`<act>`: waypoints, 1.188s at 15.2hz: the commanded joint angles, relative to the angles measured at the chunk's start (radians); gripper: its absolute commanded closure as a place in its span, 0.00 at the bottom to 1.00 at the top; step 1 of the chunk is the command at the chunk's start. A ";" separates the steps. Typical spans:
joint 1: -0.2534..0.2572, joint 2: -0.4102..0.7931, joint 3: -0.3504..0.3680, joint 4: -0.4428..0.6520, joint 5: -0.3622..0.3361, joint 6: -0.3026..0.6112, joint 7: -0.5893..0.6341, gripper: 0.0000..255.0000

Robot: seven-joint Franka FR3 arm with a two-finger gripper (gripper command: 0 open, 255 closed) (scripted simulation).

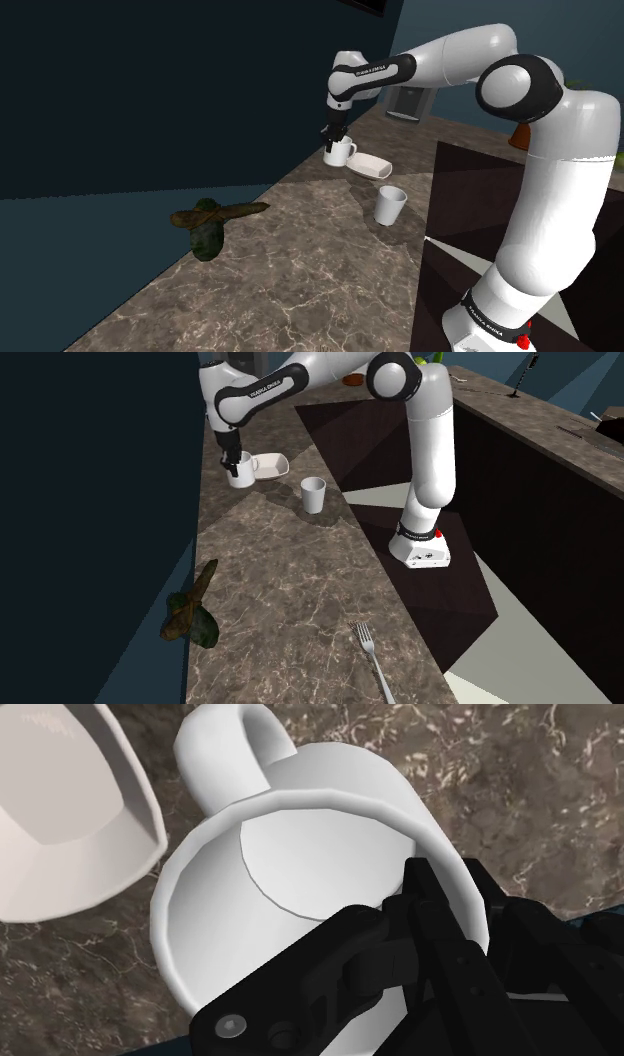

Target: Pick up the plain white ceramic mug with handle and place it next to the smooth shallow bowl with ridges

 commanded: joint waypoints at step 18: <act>0.003 0.099 -0.006 -0.115 -0.013 0.215 0.009 1.00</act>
